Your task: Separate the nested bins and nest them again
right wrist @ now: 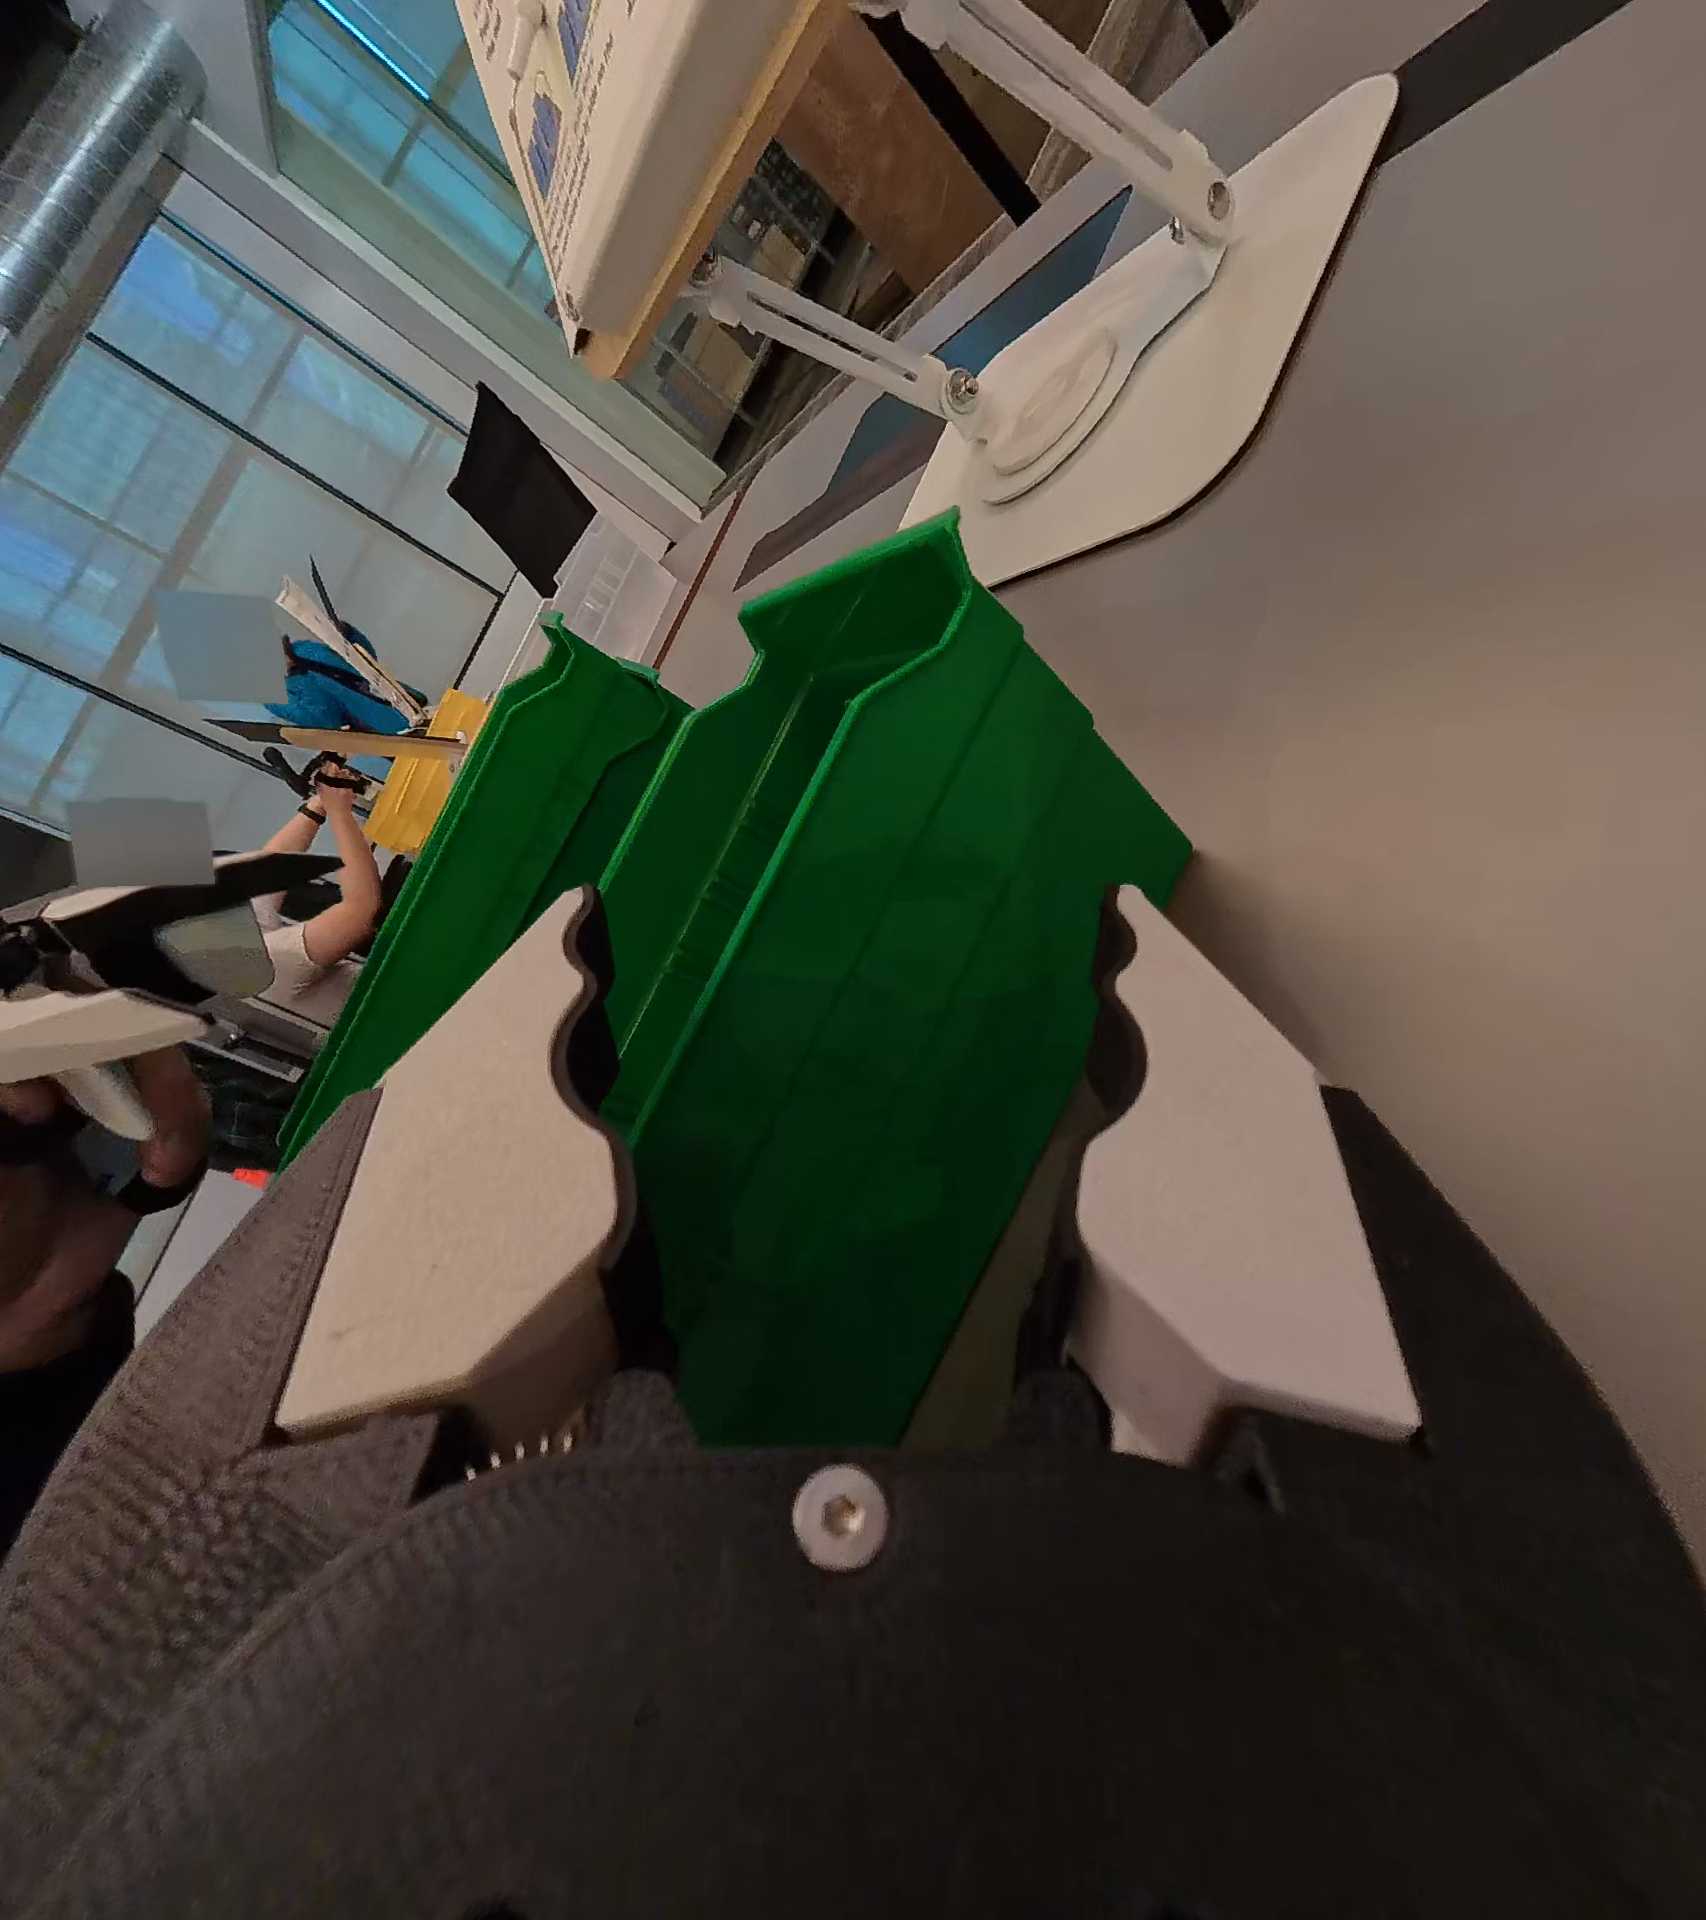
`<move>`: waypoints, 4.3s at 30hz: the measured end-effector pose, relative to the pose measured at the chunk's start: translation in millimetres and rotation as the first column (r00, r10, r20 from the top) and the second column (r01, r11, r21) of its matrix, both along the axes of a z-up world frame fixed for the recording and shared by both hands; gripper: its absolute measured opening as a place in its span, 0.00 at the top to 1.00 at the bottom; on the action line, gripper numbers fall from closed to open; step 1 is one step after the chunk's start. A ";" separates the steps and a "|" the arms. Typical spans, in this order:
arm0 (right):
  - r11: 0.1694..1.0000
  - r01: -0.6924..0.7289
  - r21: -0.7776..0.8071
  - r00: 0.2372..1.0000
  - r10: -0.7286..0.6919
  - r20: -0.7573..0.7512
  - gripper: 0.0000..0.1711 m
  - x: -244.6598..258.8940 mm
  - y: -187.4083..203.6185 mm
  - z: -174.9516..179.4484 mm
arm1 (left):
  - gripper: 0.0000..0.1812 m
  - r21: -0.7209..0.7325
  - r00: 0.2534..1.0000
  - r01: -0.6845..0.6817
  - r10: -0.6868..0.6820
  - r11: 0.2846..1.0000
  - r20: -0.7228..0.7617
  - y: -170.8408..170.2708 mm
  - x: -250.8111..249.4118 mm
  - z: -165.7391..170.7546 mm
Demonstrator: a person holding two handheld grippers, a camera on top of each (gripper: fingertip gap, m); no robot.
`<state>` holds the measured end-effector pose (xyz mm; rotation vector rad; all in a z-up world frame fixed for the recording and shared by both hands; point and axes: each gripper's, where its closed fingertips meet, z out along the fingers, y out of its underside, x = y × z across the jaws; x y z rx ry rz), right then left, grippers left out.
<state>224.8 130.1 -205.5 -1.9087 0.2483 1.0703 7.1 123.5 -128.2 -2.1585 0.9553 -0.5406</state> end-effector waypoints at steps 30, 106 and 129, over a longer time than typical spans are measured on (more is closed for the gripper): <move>1.000 -0.002 -0.002 1.000 0.002 -0.011 0.46 1.6 0.5 -1.9 | 0.31 0.111 0.994 -0.063 0.053 0.992 0.092 13.3 -39.6 36.4; 0.999 -0.027 -0.038 1.000 0.027 -0.003 0.46 -4.7 -0.3 -15.8 | 0.23 -0.339 0.804 -0.495 0.273 0.800 -0.528 45.1 -359.7 -116.9; 0.999 -0.039 -0.034 0.999 0.039 -0.013 0.47 -10.4 -0.9 -13.2 | 0.22 -0.359 0.870 -0.364 0.176 0.859 -0.461 11.5 -286.7 -111.6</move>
